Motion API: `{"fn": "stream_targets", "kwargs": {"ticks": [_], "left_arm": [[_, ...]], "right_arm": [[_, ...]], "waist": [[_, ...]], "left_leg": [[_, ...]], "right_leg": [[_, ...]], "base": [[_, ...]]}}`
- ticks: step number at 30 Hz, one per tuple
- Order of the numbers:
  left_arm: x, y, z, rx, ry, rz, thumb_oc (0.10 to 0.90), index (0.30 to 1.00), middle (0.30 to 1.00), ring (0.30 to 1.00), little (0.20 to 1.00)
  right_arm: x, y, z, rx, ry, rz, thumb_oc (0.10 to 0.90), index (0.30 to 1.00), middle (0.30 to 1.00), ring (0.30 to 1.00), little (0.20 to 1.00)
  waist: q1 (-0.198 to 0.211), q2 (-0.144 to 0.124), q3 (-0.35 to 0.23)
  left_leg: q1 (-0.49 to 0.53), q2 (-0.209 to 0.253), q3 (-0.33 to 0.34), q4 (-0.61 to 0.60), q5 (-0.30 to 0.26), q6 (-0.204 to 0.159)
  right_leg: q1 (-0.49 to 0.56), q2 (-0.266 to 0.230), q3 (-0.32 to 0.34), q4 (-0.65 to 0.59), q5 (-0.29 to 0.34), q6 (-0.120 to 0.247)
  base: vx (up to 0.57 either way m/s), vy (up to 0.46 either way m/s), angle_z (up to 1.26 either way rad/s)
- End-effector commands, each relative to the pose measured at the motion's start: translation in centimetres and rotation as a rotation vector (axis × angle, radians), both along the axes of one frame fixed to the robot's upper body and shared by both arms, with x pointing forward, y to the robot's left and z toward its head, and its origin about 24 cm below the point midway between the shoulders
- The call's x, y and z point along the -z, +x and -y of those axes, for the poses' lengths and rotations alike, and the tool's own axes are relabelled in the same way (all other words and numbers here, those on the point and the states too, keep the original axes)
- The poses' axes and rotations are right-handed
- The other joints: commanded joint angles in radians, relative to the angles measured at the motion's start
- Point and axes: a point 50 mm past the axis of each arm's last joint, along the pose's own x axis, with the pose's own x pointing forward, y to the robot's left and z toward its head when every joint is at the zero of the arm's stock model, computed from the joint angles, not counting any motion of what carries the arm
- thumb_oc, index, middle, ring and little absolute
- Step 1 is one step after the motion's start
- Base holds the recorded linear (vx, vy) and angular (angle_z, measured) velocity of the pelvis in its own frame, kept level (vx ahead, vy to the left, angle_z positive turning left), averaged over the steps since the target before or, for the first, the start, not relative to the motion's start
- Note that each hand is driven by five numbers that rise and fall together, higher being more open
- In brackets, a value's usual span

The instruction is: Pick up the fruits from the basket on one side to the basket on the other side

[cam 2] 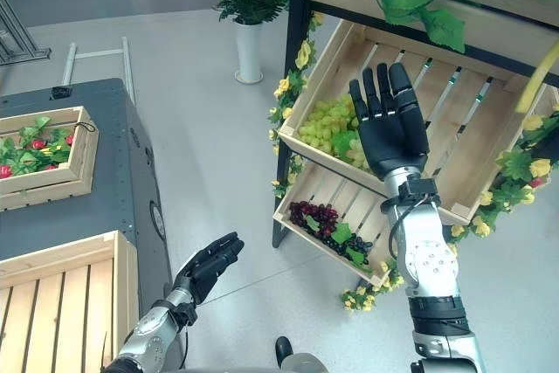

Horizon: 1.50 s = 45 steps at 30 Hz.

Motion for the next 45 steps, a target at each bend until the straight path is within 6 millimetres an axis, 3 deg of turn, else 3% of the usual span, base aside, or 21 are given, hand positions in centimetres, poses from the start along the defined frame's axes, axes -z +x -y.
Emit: {"fn": "stream_targets", "kwargs": {"ticks": [1, 11, 14, 22, 25, 31, 34, 38, 45], "left_arm": [[-2.7, 3.2, 1.1, 0.046, -0.017, 0.181, 0.8, 0.9, 0.9, 0.9, 0.9], [-2.3, 2.9, 0.4, 0.021, 0.011, 0.169, 0.8, 0.9, 0.9, 0.9, 0.9], [-2.2, 3.0, 0.5, 0.005, 0.015, 0.162, 0.8, 0.9, 0.9, 0.9, 0.9], [-1.9, 2.8, 0.6, -0.009, 0.026, 0.143, 0.8, 0.9, 0.9, 0.9, 0.9], [-1.7, 2.7, 0.8, -0.009, 0.041, 0.134, 0.8, 0.9, 0.9, 0.9, 0.9], [-0.8, 2.0, 0.5, -0.032, 0.107, 0.058, 0.8, 0.9, 0.9, 0.9, 0.9], [0.0, 1.5, 0.5, -0.06, 0.11, -0.002, 0.8, 0.9, 0.9, 0.9, 0.9], [0.9, 0.6, 0.4, -0.097, 0.102, -0.073, 0.8, 0.9, 0.9, 0.9, 0.9], [2.7, -1.4, 0.3, -0.227, 0.018, -0.201, 0.8, 0.9, 0.9, 0.9, 0.9]], "right_arm": [[-5.8, 0.2, -0.8, -0.069, 0.046, 0.3, 0.8, 0.9, 0.9, 0.9, 0.9], [-2.7, -3.1, -7.3, -0.476, -0.107, 0.306, 0.8, 0.9, 0.9, 0.9, 0.9], [-0.9, -4.2, -9.3, -0.588, -0.156, 0.265, 0.8, 0.9, 0.9, 0.9, 0.9], [2.7, -5.2, -11.7, -0.719, -0.161, 0.159, 0.8, 0.9, 0.9, 0.9, 0.9], [5.1, -5.5, -12.7, -0.725, -0.27, 0.138, 0.8, 0.9, 0.9, 0.9, 0.9], [10.4, -5.7, -13.5, -0.75, -0.481, 0.048, 0.8, 0.9, 0.9, 0.9, 0.9], [13.3, -5.0, -13.0, -0.653, -0.627, -0.04, 0.8, 0.9, 0.9, 0.9, 0.9], [17.1, -5.4, -12.9, -0.586, -0.644, -0.171, 0.8, 0.9, 0.9, 0.9, 0.9], [21.3, -6.0, -11.5, -0.453, -0.658, -0.354, 0.8, 0.9, 0.9, 0.9, 0.9]], "waist": [[0.02, -0.007, -0.039], [0.016, -0.001, -0.03], [0.015, 0.001, -0.025], [0.02, 0.002, -0.017], [0.026, 0.002, -0.014], [0.045, 0.004, -0.012], [0.055, 0.007, -0.01], [0.068, 0.018, -0.005], [0.089, 0.045, -0.006]], "left_leg": [[0.002, -0.043, -0.053, 0.01, -0.096, 0.021], [-0.002, -0.041, -0.049, 0.01, -0.085, 0.02], [-0.004, -0.04, -0.047, 0.01, -0.08, 0.02], [-0.004, -0.038, -0.049, 0.01, -0.077, 0.022], [-0.006, -0.037, -0.054, 0.01, -0.074, 0.021], [-0.004, -0.036, -0.063, 0.01, -0.071, 0.017], [-0.001, -0.036, -0.07, 0.01, -0.071, 0.015], [0.006, -0.039, -0.081, 0.01, -0.073, 0.017], [0.016, -0.046, -0.108, 0.018, -0.084, 0.022]], "right_leg": [[0.056, 0.04, -0.047, 0.002, -0.055, -0.016], [0.051, 0.037, -0.054, 0.002, -0.052, -0.016], [0.049, 0.035, -0.057, 0.002, -0.051, -0.015], [0.051, 0.033, -0.066, 0.002, -0.052, -0.015], [0.052, 0.032, -0.073, 0.002, -0.053, -0.016], [0.06, 0.028, -0.091, 0.002, -0.059, -0.018], [0.068, 0.026, -0.104, 0.002, -0.065, -0.021], [0.081, 0.022, -0.124, 0.002, -0.074, -0.026], [0.107, 0.014, -0.153, 0.002, -0.09, -0.034]], "base": [[0.0, 0.0, 0.0], [0.0, 0.0, 0.0], [0.0, 0.0, 0.0], [0.0, -0.019, 0.01], [-0.01, -0.048, -0.01], [-0.01, -0.05, 0.01], [0.0, -0.063, 0.02], [-0.01, -0.042, 0.09], [0.01, -0.011, 0.1]]}}
